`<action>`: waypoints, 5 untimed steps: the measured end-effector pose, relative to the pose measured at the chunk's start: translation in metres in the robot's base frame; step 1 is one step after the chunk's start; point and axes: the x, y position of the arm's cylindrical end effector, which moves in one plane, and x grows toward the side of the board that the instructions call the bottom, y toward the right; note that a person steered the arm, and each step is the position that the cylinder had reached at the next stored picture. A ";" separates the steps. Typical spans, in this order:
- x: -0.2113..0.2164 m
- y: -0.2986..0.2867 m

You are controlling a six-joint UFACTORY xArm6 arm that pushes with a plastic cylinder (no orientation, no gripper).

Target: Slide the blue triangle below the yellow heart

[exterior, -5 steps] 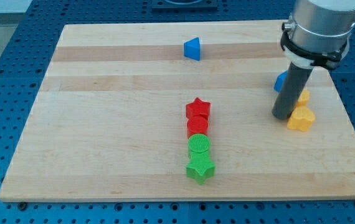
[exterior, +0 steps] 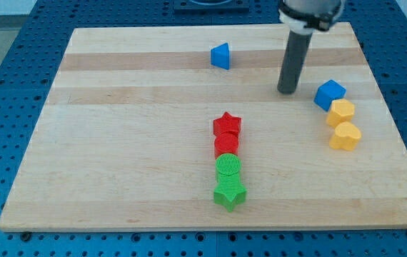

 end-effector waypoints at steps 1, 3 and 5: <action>-0.065 -0.001; -0.142 -0.044; -0.158 -0.133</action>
